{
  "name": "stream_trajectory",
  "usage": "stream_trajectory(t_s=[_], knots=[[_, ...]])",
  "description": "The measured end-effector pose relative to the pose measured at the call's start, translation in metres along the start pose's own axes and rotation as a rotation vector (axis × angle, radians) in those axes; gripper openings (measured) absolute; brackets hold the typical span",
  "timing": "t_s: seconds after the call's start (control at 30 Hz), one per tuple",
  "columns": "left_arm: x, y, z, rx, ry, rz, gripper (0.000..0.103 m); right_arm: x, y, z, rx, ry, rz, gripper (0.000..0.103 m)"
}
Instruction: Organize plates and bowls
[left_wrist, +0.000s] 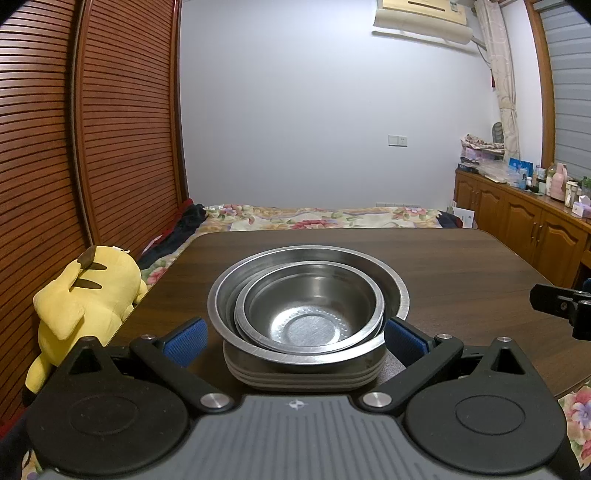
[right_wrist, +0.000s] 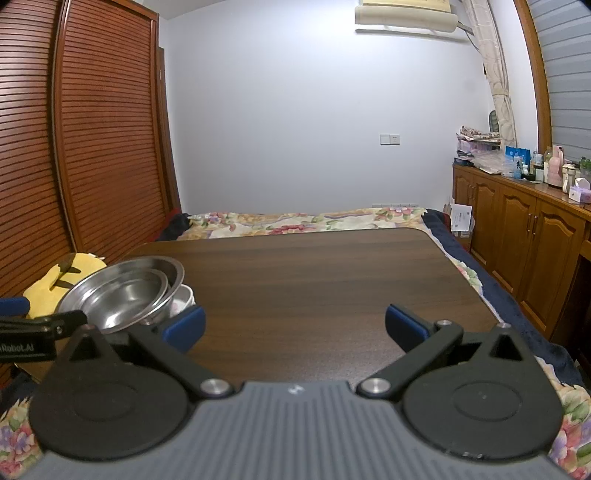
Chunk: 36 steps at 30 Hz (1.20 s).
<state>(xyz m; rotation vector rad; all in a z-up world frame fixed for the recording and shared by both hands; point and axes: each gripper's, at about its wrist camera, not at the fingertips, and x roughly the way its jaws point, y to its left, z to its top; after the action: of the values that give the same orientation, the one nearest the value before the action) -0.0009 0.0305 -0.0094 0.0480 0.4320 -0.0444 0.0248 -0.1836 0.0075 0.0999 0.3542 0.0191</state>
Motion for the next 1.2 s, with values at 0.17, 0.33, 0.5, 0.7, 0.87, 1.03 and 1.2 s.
stream_trajectory(t_s=[0.17,0.33,0.5,0.7,0.87,1.03,1.2], knots=[[0.0001,0.0002,0.0000,0.001,-0.001,0.000,0.103,0.0001,-0.0006,0.0001,0.001,-0.002,-0.002,0.103],[-0.0002,-0.0002,-0.0004,0.004,0.000,0.001,0.103,0.0001,0.0000,0.0002,0.002,-0.003,-0.002,0.103],[-0.0006,-0.0004,-0.0002,0.003,-0.001,0.002,0.103,-0.0003,0.0004,0.0007,0.000,-0.008,-0.003,0.103],[-0.0009,-0.0008,0.0003,0.007,-0.005,0.004,0.103,0.0002,-0.0010,-0.0003,0.006,-0.004,-0.003,0.103],[-0.0017,-0.0023,0.0005,0.007,-0.005,0.004,0.103,0.0004,-0.0013,0.0003,0.006,-0.004,-0.002,0.103],[-0.0015,-0.0026,0.0010,0.006,-0.006,0.004,0.103,0.0018,-0.0018,0.0014,0.010,-0.001,-0.004,0.103],[-0.0023,-0.0030,0.0009,0.005,-0.006,0.004,0.103,0.0023,-0.0022,0.0018,0.007,-0.003,-0.004,0.103]])
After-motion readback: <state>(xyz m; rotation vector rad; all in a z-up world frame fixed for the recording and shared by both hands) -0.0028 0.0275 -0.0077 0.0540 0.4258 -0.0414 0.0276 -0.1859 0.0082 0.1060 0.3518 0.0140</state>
